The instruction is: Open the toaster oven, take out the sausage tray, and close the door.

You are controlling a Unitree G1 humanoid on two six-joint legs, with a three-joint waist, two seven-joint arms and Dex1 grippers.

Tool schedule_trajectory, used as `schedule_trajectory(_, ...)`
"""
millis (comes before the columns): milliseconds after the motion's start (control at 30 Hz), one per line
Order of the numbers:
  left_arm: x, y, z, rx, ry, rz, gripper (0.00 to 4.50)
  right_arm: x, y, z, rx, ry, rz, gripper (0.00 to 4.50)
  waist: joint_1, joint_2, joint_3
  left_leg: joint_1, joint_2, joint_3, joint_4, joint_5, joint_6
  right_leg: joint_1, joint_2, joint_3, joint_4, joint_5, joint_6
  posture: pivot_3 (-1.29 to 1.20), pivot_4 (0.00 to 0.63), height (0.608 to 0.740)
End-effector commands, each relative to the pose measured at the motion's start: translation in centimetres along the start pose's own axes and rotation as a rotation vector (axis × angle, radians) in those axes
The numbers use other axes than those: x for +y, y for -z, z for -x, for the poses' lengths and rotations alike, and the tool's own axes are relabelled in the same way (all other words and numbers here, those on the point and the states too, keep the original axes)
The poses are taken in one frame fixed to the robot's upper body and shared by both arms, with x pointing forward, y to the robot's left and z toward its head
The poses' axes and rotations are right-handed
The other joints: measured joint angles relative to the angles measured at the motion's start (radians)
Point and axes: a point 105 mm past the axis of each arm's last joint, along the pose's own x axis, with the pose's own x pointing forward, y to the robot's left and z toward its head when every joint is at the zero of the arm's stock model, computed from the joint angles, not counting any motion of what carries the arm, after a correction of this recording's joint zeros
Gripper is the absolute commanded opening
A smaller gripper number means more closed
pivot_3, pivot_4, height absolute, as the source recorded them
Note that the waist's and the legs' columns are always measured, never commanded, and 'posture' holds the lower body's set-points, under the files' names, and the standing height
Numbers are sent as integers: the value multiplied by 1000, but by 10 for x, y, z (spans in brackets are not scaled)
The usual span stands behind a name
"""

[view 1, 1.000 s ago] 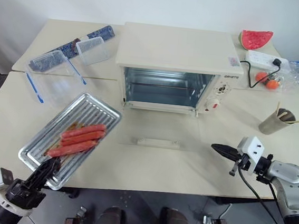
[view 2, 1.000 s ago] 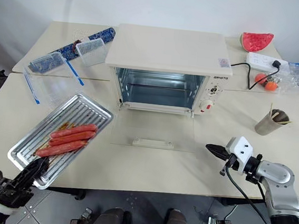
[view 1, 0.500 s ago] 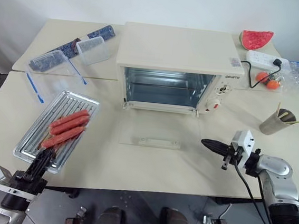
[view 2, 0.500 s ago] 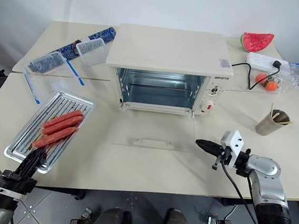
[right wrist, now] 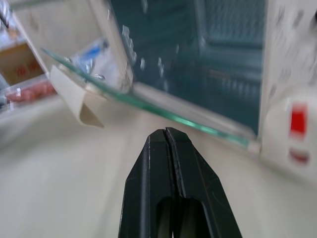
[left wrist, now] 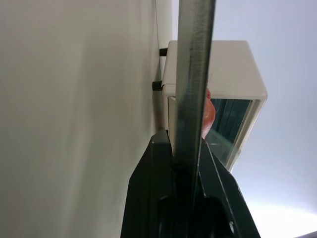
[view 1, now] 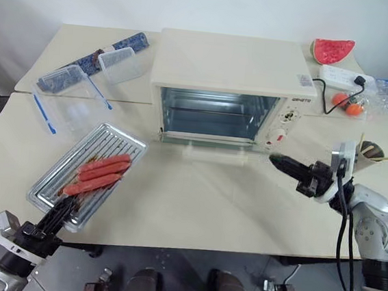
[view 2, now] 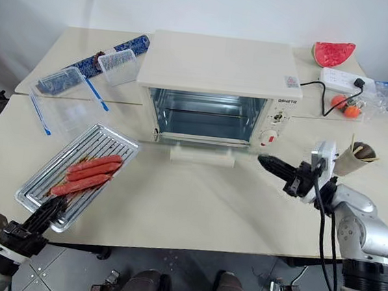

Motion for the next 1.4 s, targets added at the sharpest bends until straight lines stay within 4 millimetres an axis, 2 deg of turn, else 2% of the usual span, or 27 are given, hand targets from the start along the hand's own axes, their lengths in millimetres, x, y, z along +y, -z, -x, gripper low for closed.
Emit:
schedule_trajectory(33,-10,-2,-1,25,54,0,0,0,-27,-6,-97,24,45,24,0,0,0,0,1,0,0,-1,-1,0,1,0,0,0,0,0,150,740)
schedule_trajectory(200,-7,10,-3,143,18,4,0,2,-35,-11,-127,42,58,24,6,0,0,0,3,1,0,-2,-1,-1,3,-1,2,0,0,0,150,740)
schedule_trajectory(300,-7,23,-9,280,1,5,0,10,-27,-3,-49,13,100,24,15,1,0,-1,3,2,0,-2,-1,-1,3,-1,2,0,0,0,150,740)
schedule_trajectory(400,-8,34,-18,402,-13,-4,0,24,-22,11,-43,-31,181,24,25,1,0,-1,2,3,0,-3,0,-1,3,-1,1,0,0,0,150,740)
schedule_trajectory(533,-14,49,-36,533,10,-22,0,50,-4,29,59,-119,182,24,29,2,1,-1,0,3,0,-3,1,0,3,0,0,0,0,0,150,740)
schedule_trajectory(633,-20,61,-50,620,46,-34,0,68,12,44,146,-188,229,595,29,2,1,-1,-4,3,0,-3,1,0,2,0,1,0,0,0,150,740)
schedule_trajectory(700,-23,70,-60,694,60,-47,0,74,17,53,164,-186,246,1197,26,2,1,0,-4,3,0,-3,1,0,3,0,1,0,0,0,150,740)
schedule_trajectory(733,-24,74,-64,717,65,-49,0,75,18,56,165,-180,257,1648,25,2,1,0,-4,4,0,-3,1,0,2,0,1,0,0,0,150,740)
schedule_trajectory(767,-25,75,-66,730,68,-49,0,76,18,57,165,-178,266,1830,23,2,1,0,-4,4,0,-3,1,0,3,0,1,0,0,0,150,740)
schedule_trajectory(833,-27,89,-81,828,74,-62,0,81,22,68,192,-171,279,2584,25,2,1,1,-4,5,0,-3,1,0,3,1,2,0,0,0,150,740)
schedule_trajectory(1033,-21,120,-113,1034,20,-142,0,88,29,88,242,-112,280,4474,30,2,1,1,-5,4,0,-2,1,1,3,1,2,1,2,0,150,740)
schedule_trajectory(1233,-14,133,-139,1070,-24,-245,0,99,30,94,239,-64,277,4474,41,2,0,1,-7,4,0,0,2,2,3,2,2,2,4,0,150,740)
schedule_trajectory(1400,-9,138,-144,1090,-51,-279,0,108,34,97,243,-29,266,4474,54,2,0,2,-7,4,0,0,3,3,2,3,1,3,6,0,150,740)
